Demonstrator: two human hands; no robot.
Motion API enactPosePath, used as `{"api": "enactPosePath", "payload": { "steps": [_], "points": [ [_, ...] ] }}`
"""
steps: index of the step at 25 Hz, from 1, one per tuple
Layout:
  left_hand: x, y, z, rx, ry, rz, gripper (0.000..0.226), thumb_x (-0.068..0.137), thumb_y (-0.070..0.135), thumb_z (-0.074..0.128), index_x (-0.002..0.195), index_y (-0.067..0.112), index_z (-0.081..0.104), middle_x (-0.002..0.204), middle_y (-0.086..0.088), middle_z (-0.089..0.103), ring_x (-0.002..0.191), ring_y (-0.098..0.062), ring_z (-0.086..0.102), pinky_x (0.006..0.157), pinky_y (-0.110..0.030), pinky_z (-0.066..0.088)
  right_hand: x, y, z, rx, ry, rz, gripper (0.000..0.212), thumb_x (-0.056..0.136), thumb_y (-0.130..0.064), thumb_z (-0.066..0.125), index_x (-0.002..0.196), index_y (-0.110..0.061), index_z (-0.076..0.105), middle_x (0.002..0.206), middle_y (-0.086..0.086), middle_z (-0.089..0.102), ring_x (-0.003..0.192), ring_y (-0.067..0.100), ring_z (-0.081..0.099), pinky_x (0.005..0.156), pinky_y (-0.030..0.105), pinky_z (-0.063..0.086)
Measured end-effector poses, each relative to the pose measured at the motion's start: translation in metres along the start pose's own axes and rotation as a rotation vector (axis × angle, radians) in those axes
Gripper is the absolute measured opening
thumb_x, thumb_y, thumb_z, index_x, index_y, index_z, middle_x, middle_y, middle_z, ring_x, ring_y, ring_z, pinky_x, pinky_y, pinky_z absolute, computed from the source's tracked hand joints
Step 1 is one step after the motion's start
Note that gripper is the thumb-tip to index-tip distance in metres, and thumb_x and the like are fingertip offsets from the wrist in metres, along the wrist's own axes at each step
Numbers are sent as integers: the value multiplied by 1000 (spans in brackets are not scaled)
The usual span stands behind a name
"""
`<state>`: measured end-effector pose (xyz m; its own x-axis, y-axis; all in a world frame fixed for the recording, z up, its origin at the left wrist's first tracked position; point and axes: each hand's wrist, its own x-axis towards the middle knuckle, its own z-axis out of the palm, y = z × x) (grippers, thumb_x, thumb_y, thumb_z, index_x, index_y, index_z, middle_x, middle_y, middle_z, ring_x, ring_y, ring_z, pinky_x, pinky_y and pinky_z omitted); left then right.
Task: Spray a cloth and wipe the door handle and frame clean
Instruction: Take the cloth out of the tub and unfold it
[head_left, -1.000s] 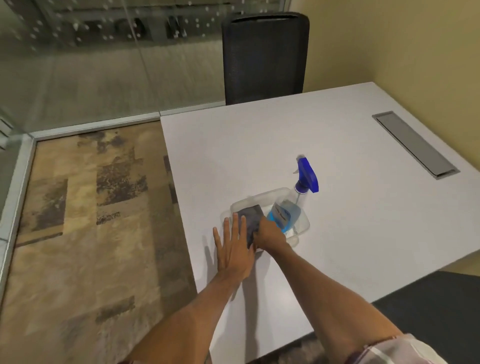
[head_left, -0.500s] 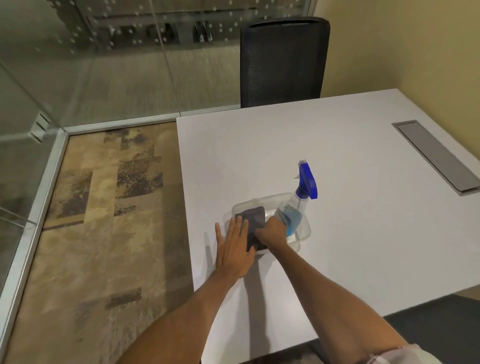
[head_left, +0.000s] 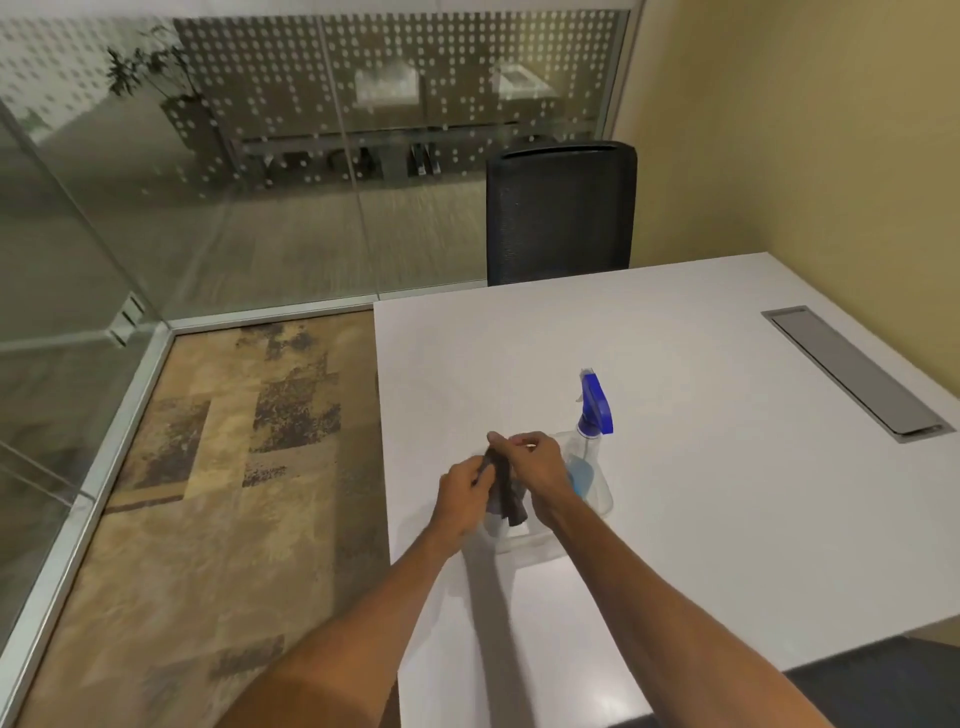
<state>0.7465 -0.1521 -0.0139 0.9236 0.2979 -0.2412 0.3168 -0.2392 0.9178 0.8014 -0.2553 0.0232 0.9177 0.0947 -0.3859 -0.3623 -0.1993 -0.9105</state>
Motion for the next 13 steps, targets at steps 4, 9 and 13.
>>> {"api": "enactPosePath", "payload": {
  "steps": [4, 9, 13],
  "points": [
    [1, 25, -26, -246, 82, -69, 26, 106, 19, 46, 98, 12, 70, 98, -15, 70, 95, -30, 69, 91, -44, 58, -15, -19, 2, 8, -169, -183, 53, 75, -30, 80, 119, -14, 55, 108, 3, 65, 98, 19, 65, 71, 20, 56],
    [4, 47, -57, -320, 126, -48, 24, 105, 23, 49, 92, 16, 68, 95, -11, 70, 89, -26, 68, 83, -39, 61, -22, -44, 0, -141, -228, -368, 38, 87, -10, 62, 123, -16, 52, 118, 7, 64, 103, 21, 63, 78, 21, 53],
    [6, 58, -79, -27, 100, 46, 31, 106, 21, 47, 76, 18, 55, 76, 0, 55, 76, -18, 50, 63, -24, 42, -24, -64, -6, -240, -241, -452, 27, 87, 1, 47, 107, -17, 52, 101, 4, 64, 92, 15, 63, 71, 18, 53]
  ]
}}
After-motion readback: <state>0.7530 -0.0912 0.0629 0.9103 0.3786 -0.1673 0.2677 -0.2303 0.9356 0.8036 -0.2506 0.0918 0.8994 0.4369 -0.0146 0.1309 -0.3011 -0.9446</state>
